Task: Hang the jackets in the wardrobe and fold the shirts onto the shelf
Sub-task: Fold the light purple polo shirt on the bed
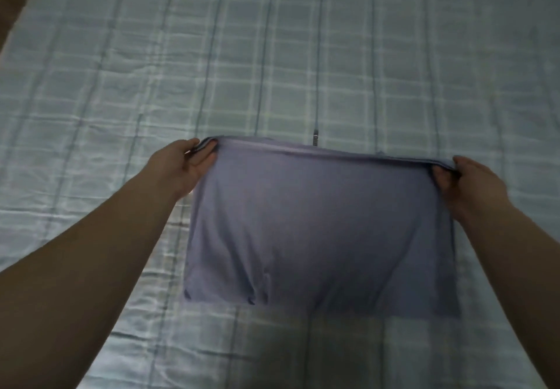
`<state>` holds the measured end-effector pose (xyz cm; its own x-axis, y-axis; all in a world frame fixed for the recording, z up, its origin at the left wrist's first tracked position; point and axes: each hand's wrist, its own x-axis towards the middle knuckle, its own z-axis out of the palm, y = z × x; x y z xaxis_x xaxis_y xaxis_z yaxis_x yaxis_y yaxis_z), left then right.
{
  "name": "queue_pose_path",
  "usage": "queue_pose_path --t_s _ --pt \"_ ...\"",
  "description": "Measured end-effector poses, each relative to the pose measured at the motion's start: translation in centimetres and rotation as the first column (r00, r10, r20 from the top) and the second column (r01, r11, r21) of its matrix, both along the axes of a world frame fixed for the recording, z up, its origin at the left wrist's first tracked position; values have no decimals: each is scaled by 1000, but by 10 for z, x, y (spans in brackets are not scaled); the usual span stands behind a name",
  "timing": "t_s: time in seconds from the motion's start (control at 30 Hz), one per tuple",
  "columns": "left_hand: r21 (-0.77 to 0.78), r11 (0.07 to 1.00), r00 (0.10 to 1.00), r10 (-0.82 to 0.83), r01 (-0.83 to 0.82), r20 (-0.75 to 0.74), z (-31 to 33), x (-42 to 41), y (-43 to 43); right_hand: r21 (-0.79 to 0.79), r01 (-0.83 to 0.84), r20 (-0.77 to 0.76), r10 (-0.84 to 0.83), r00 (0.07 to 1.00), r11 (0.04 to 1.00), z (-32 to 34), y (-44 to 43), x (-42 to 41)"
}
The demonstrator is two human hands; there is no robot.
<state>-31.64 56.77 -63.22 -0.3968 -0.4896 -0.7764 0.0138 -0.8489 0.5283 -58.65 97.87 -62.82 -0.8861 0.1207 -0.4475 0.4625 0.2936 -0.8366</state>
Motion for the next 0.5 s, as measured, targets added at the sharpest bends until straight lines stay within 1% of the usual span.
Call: queue_pose_path --t_s 0.03,0.1,0.13,0.17,0.23,0.27,0.3,0.33,0.37,0.4,0.43,0.47,0.5 --pt "6 1000 1000 -4 4 2 -2 -2 0 -44 19 30 -17 999 999 3 -3 1" --pt "-6 1000 1000 -4 4 -2 -4 -5 4 -84 -5 67 11 998 996 3 -7 3" --pt "-29 1000 1000 9 -9 0 -3 -7 7 -3 -68 15 68 998 998 1 -4 5" --pt "-71 997 1000 10 -10 6 -3 -8 11 -28 -71 -20 70 997 997 1 -3 7" --pt "-202 978 999 -42 48 32 -1 -10 19 -68 -31 -40 28 999 997 1 -7 13" --pt "-288 952 994 -87 102 65 -1 -11 24 -27 -63 -87 60 994 998 1 -8 18" --pt "-383 907 983 -140 175 118 -2 -11 29 -10 -95 -114 94 989 995 -1 -10 24" --pt "-490 830 962 -198 266 187 -2 -11 34 117 -161 -157 179 971 980 -4 -11 30" --pt "-597 713 928 -251 369 275 -2 -10 40 258 -234 -192 287 939 938 -6 -11 35" --pt "-681 554 878 -303 479 371 -3 -10 45 422 -301 -200 412 889 855 -6 -14 41" --pt "-727 362 809 -339 583 480 -3 -9 50 521 -359 -210 524 825 774 -6 -16 48" --pt "-737 135 730 -339 662 593 -3 -9 55 605 -401 -236 636 735 688 -7 -19 53" --pt "-701 -112 650 -296 704 700 -6 -10 62 689 -420 -249 738 627 590 -9 -22 57"
